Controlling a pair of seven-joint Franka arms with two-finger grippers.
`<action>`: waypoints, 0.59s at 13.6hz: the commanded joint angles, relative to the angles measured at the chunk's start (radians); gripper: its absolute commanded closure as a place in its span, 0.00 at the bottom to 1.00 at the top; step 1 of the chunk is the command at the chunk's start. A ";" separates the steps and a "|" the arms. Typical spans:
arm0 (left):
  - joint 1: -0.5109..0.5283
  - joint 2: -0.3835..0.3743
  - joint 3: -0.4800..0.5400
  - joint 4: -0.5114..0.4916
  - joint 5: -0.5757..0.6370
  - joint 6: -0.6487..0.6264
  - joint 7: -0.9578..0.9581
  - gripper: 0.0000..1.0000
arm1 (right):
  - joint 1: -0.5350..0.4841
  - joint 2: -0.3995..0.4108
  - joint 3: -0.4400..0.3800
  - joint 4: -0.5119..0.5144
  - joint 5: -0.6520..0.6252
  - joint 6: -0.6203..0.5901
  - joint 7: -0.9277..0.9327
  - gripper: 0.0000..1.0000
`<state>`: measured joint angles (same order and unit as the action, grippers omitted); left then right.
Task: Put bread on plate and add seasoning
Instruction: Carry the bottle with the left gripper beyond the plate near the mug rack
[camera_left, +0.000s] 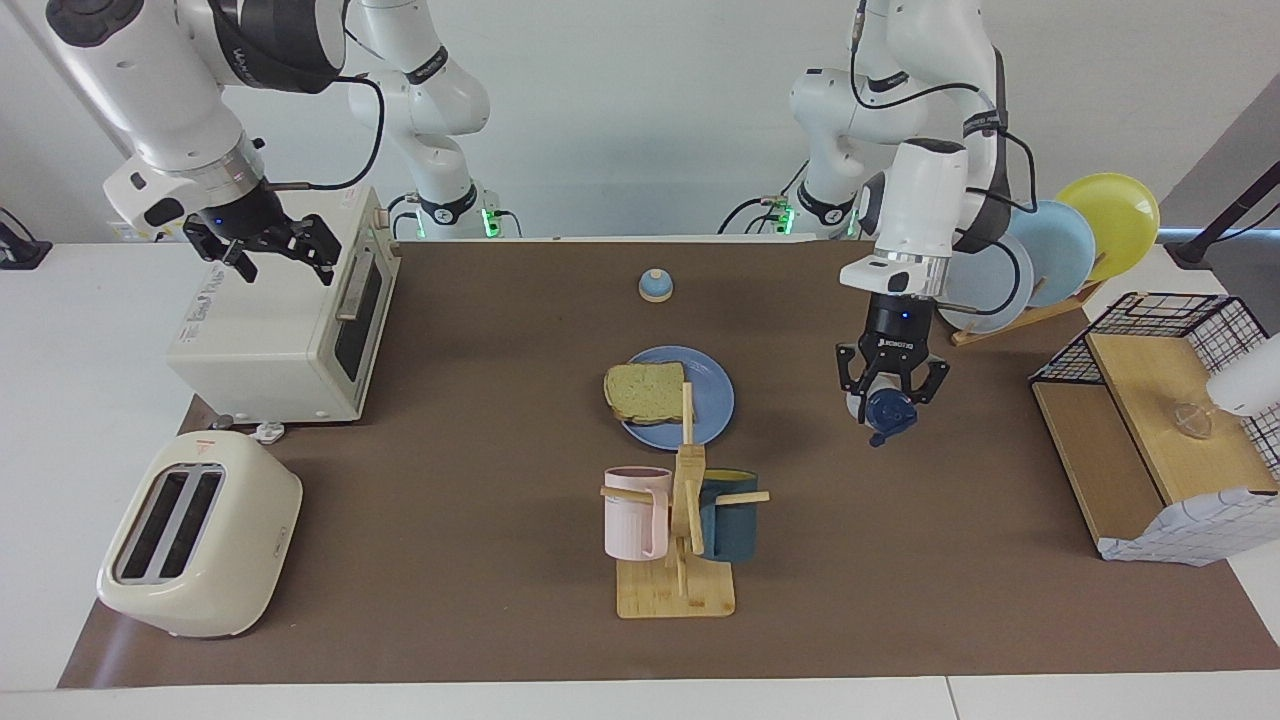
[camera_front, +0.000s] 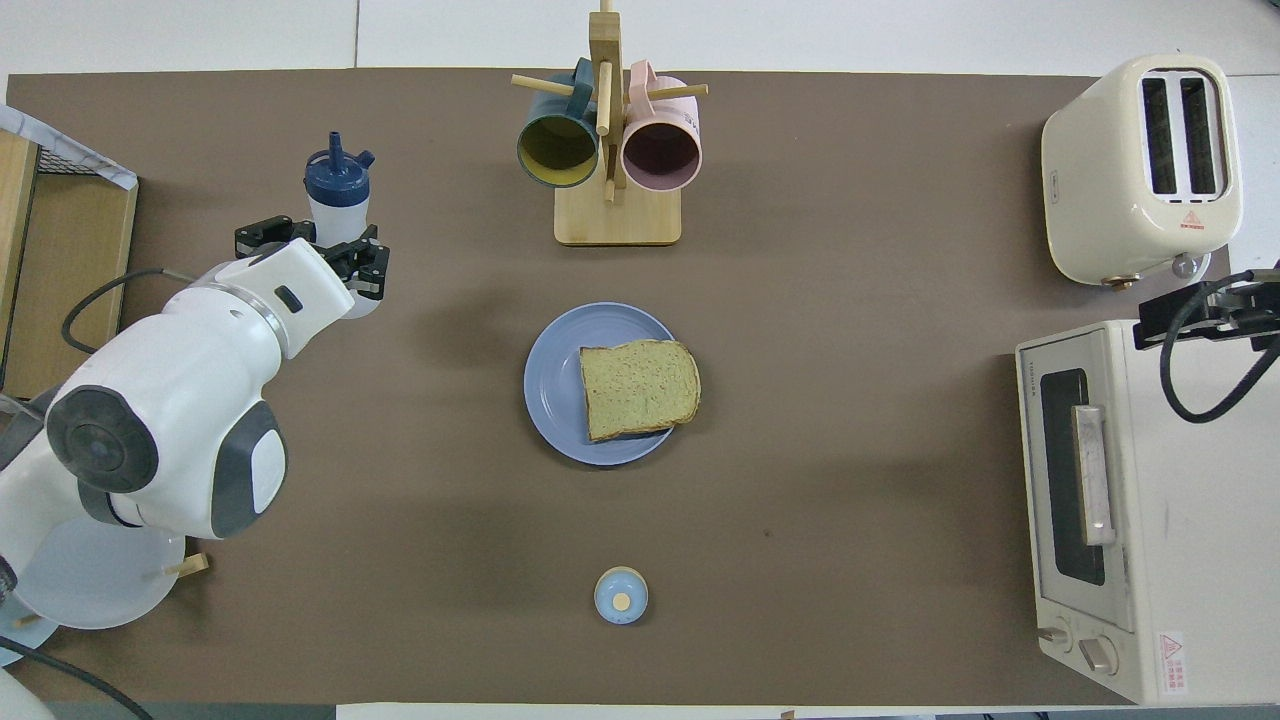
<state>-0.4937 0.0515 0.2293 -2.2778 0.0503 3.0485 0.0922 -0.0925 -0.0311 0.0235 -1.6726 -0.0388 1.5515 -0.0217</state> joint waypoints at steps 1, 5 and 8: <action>-0.011 0.097 0.007 -0.008 -0.013 0.166 -0.031 1.00 | -0.006 -0.017 0.001 -0.016 0.010 0.004 -0.023 0.00; -0.019 0.209 0.007 -0.011 -0.013 0.370 -0.135 1.00 | -0.006 -0.017 0.001 -0.016 0.010 0.004 -0.023 0.00; -0.017 0.278 0.007 -0.008 -0.013 0.458 -0.150 1.00 | -0.006 -0.017 0.001 -0.016 0.010 0.004 -0.023 0.00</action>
<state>-0.4959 0.2956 0.2266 -2.2858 0.0503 3.4496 -0.0426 -0.0925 -0.0311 0.0235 -1.6726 -0.0388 1.5515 -0.0216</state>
